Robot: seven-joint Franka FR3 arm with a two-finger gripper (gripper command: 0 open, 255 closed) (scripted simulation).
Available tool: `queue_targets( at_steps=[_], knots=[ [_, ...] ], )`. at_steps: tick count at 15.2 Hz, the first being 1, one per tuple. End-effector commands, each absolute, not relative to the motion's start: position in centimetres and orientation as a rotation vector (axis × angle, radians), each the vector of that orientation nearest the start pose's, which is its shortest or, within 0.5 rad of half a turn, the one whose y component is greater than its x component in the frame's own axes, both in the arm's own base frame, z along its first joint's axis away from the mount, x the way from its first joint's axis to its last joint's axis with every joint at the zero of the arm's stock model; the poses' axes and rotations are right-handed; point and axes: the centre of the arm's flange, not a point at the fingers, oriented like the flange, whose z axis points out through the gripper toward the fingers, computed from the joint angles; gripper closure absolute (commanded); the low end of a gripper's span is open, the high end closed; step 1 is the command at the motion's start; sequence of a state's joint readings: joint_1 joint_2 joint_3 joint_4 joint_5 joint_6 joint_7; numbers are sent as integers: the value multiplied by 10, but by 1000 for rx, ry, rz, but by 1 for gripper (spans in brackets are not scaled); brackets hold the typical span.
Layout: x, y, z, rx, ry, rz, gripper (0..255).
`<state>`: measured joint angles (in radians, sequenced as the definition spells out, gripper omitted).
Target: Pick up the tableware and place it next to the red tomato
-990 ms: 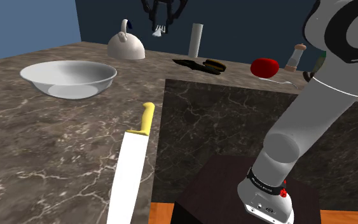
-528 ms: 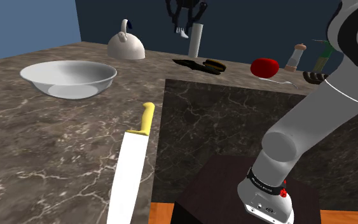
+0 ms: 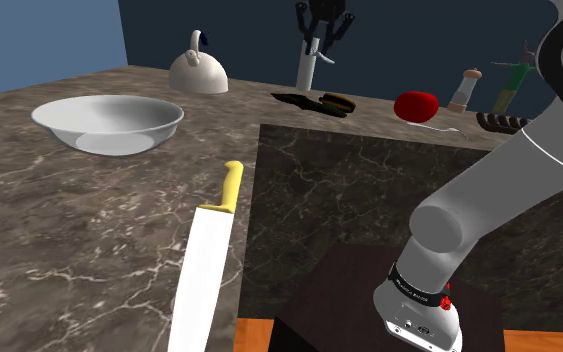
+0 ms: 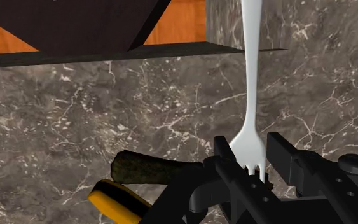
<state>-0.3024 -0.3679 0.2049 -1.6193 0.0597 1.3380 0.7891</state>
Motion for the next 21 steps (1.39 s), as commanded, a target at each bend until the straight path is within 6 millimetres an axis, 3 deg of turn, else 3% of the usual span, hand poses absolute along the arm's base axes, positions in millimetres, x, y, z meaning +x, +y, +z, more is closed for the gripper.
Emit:
queue_targets(
  at_steps=[1, 21],
  knots=[
    [398, -32, 754, -2830, 1330, -124, 255],
    [354, -292, 755, -2830, 1330, -124, 255]
  ],
)
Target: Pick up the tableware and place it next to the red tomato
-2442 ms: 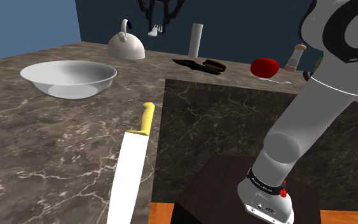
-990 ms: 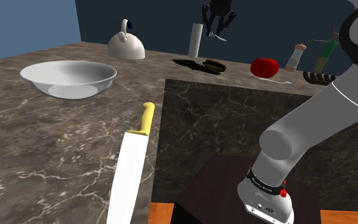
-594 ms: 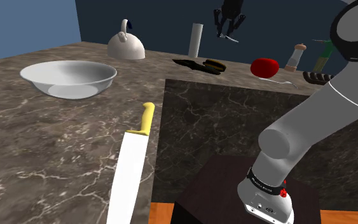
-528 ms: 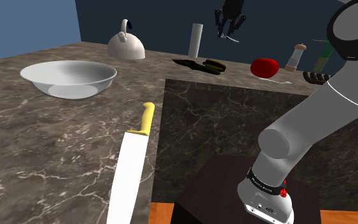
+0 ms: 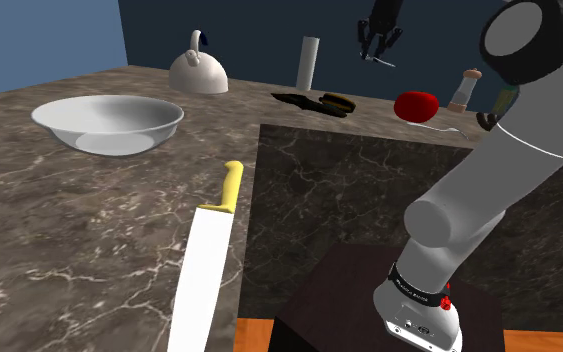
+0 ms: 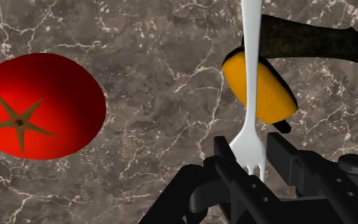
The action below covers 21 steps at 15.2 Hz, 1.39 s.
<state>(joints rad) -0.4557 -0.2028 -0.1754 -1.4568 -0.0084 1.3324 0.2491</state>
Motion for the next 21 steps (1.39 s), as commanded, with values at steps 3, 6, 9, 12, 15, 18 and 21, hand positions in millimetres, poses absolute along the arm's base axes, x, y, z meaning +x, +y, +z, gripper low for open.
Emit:
queue_targets(
  at_steps=[3, 6, 9, 12, 15, 18, 21],
  knots=[
    [347, -331, 755, -2830, 1330, -124, 255],
    [340, -370, 755, -2830, 1330, -124, 255],
    [338, -382, 745, -2830, 1330, -124, 255],
    [338, -382, 729, -2830, 1330, -124, 255],
    [338, -382, 713, -2830, 1330, -124, 255],
    [338, -382, 697, -2830, 1330, -124, 255],
    [338, -382, 681, -2830, 1330, -124, 255]
  ],
)
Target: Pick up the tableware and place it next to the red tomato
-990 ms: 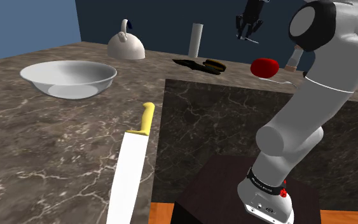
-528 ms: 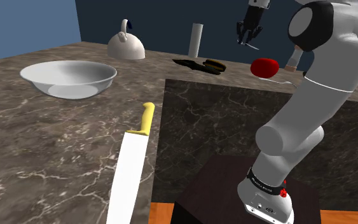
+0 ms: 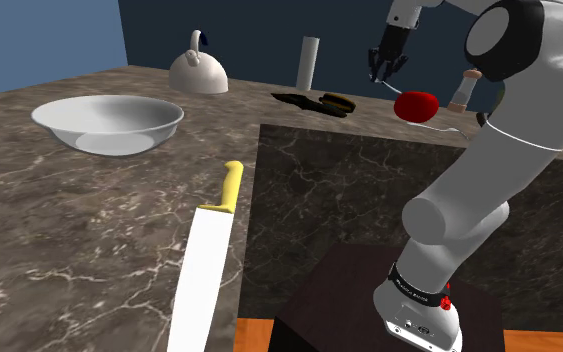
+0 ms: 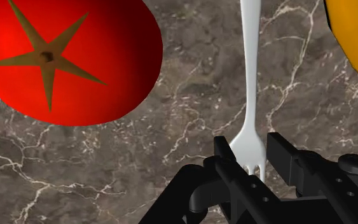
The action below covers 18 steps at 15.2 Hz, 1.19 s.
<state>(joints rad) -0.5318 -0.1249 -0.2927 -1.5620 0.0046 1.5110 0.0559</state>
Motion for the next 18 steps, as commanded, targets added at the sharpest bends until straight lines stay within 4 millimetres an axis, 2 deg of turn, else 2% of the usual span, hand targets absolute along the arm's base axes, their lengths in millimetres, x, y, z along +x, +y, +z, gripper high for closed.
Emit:
queue_targets(
  at_steps=[1, 16, 18],
  knots=[
    [338, -382, 676, -2830, 1330, -124, 255],
    [338, -382, 597, -2830, 1330, -124, 255],
    [338, -382, 593, -2830, 1330, -124, 255]
  ],
)
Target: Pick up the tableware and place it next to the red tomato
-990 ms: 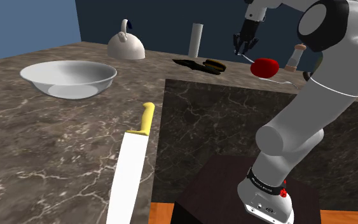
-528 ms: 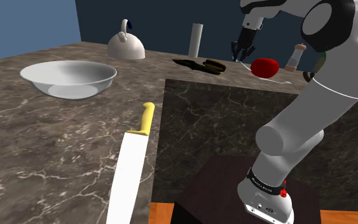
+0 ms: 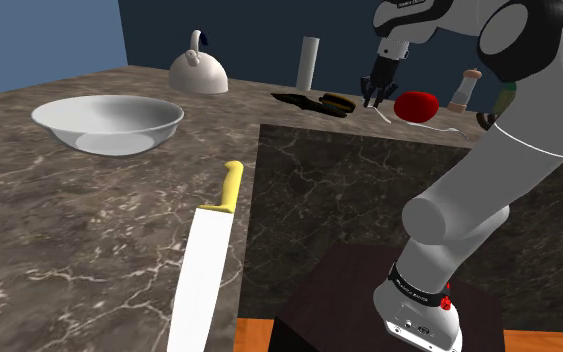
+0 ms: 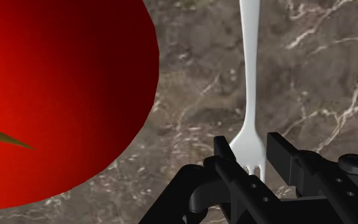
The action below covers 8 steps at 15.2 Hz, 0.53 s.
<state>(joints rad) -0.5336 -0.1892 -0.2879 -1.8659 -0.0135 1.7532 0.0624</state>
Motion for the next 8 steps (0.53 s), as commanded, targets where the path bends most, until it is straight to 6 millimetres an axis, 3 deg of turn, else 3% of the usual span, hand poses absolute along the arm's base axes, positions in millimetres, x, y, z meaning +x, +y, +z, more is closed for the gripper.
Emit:
queue_targets(
  at_steps=[1, 7, 8],
  knots=[
    [338, -382, 593, -2830, 1330, -124, 255],
    [338, -382, 594, -2830, 1330, -124, 255],
    [338, -382, 594, -2830, 1330, -124, 0]
  ],
)
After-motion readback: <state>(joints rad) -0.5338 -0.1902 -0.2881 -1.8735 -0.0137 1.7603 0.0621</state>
